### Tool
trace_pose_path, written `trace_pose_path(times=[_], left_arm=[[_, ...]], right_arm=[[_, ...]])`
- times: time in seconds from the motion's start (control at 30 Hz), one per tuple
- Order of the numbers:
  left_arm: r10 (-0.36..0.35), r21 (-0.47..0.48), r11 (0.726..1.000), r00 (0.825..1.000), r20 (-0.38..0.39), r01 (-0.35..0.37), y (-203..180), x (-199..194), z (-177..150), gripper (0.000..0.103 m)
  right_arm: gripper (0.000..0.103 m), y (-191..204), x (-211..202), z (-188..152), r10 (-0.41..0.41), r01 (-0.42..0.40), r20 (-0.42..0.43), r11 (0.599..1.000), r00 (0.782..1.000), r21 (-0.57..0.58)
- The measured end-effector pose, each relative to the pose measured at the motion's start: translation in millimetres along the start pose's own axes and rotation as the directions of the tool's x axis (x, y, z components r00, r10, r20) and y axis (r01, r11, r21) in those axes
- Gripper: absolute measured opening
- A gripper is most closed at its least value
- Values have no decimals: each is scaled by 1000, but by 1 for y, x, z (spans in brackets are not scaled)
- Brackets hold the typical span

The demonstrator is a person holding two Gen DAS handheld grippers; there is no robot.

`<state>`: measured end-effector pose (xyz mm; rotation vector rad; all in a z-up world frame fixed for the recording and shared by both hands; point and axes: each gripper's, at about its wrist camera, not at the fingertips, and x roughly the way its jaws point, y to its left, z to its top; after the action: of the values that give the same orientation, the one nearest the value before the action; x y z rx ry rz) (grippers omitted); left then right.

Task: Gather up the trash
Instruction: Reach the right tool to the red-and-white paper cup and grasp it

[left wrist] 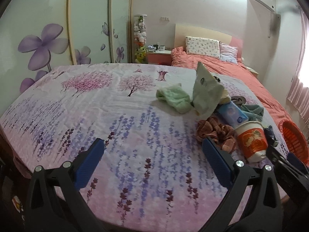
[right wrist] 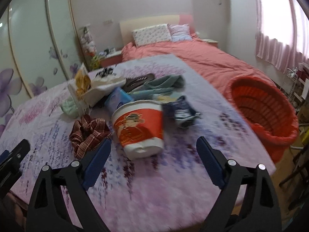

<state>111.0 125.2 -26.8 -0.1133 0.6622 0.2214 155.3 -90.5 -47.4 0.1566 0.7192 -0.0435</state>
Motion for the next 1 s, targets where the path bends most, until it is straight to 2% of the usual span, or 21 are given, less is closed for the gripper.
trace_pose_path(times=[0.13,0.47,0.5,0.57,0.83,1.0], left_arm=[[-2,-5,1000,1000,-16,2,5,8,-2,99],[-12,-22,1000,999,-31,12,12,22,1,99],[-13,-20,1000,1000,-28,12,12,23,2,99],[-14,-17,1000,1000,-23,14,11,25,6,99],[-37,-5,999,999,-8,37,-1,36,20,99],[-92,30,995,996,6,92,-19,40,32,99]], right_arm=[[89,10,26,6,-32,30,-42,999,999,-29],[90,20,62,16,-69,60,-150,996,986,-64],[90,19,63,16,-69,59,-152,996,986,-65],[83,20,64,16,-74,63,-156,995,985,-76],[82,15,65,24,-61,54,-147,997,987,-56],[83,10,64,23,-37,34,-159,999,987,-21]])
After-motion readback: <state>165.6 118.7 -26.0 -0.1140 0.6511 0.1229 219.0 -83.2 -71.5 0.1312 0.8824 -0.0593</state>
